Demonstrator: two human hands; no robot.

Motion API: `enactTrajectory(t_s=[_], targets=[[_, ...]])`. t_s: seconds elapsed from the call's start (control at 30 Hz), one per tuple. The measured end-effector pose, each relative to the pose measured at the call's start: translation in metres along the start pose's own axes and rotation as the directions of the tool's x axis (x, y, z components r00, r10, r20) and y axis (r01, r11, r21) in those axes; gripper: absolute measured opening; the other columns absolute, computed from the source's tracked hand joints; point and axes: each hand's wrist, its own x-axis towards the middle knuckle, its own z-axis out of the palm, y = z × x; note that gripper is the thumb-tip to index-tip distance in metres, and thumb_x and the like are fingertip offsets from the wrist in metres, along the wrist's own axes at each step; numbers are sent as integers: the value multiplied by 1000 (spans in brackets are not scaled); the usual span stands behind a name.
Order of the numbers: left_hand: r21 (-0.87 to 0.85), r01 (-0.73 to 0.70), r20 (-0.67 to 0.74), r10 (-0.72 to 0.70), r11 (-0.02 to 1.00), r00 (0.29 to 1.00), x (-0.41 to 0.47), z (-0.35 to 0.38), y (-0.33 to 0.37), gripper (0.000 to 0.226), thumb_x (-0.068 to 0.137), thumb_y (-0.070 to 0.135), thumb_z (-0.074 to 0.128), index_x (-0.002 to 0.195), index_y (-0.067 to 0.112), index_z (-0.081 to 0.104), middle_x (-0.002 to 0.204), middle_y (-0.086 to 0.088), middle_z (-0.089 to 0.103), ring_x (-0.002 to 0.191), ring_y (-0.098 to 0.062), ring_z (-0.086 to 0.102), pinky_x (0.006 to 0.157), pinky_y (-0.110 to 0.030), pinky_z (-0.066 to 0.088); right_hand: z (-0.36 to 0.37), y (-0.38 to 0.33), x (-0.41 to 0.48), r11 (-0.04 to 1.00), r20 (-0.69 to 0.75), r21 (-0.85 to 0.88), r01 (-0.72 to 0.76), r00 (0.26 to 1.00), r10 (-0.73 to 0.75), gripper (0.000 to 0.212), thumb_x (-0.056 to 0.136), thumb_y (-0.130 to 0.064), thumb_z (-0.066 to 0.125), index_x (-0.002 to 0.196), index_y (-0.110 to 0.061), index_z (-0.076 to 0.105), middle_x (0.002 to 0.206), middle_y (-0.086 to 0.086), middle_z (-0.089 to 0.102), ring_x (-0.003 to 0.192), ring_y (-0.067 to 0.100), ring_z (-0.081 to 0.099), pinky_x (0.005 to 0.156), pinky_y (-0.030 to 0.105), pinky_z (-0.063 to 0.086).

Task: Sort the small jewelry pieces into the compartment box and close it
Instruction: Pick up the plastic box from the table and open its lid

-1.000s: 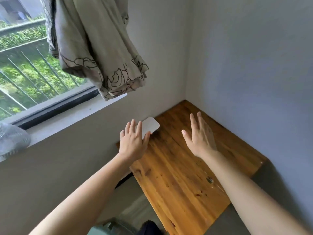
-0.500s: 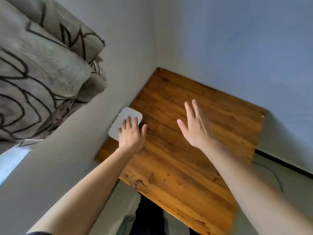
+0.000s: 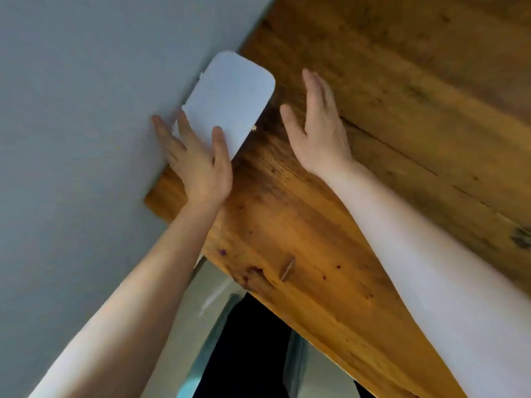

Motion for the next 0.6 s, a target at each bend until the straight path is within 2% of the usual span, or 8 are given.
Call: enactTrajectory(t_s=[0.13, 0.2, 0.33, 0.4, 0.5, 0.6], targets=[[-164, -29, -49, 21, 986, 999, -1, 19, -13, 72, 101, 49, 36, 155, 7, 13, 164, -20, -3, 152, -30, -1, 123, -37, 5, 25, -5, 21, 997, -8, -11, 82, 997, -82, 63, 104, -44, 36, 157, -14, 19, 163, 9, 25, 150, 23, 23, 119, 43, 17], [-239, -22, -66, 6, 971, 998, -2, 26, -14, 68, 102, 47, 36, 154, 9, 18, 164, -18, 0, 152, -26, 0, 121, -31, 5, 32, -6, 30, 993, 3, -46, 108, 994, -108, 62, 105, -44, 33, 157, -13, 20, 159, 8, 34, 147, 22, 28, 118, 43, 15], [-347, -90, -107, 56, 933, 993, 3, 34, -13, 59, 103, 42, 37, 151, 10, 27, 164, -17, 3, 151, -24, 4, 121, -33, 9, 35, -4, 36, 995, -38, 2, 98, 994, -97, 54, 103, -41, 36, 151, -17, 32, 143, -2, 54, 133, 18, 45, 115, 46, 19], [-378, -129, -112, 93, 917, 989, 2, 37, -10, 57, 103, 42, 36, 151, 11, 29, 164, -15, 6, 151, -22, 6, 121, -31, 9, 28, -2, 31, 993, -72, 44, 108, 992, -105, 50, 103, -40, 39, 147, -18, 36, 137, -7, 57, 127, 16, 50, 113, 46, 23], [-430, -194, -104, 165, 882, 981, -6, 40, -2, 55, 103, 42, 35, 150, 14, 31, 164, -13, 9, 151, -19, 6, 116, -22, 7, 13, 7, 12, 994, -162, 44, 97, 983, -88, 49, 102, -41, 42, 144, -17, 40, 135, -7, 58, 124, 17, 52, 110, 47, 28], [-474, -281, -97, 268, 834, 959, -24, 39, 4, 53, 103, 41, 34, 149, 14, 33, 164, -14, 11, 151, -19, 7, 117, -26, 8, -2, 18, -22, 994, -259, 75, 74, 965, -52, 52, 100, -43, 46, 143, -13, 41, 134, -1, 59, 122, 21, 54, 106, 49, 38]])
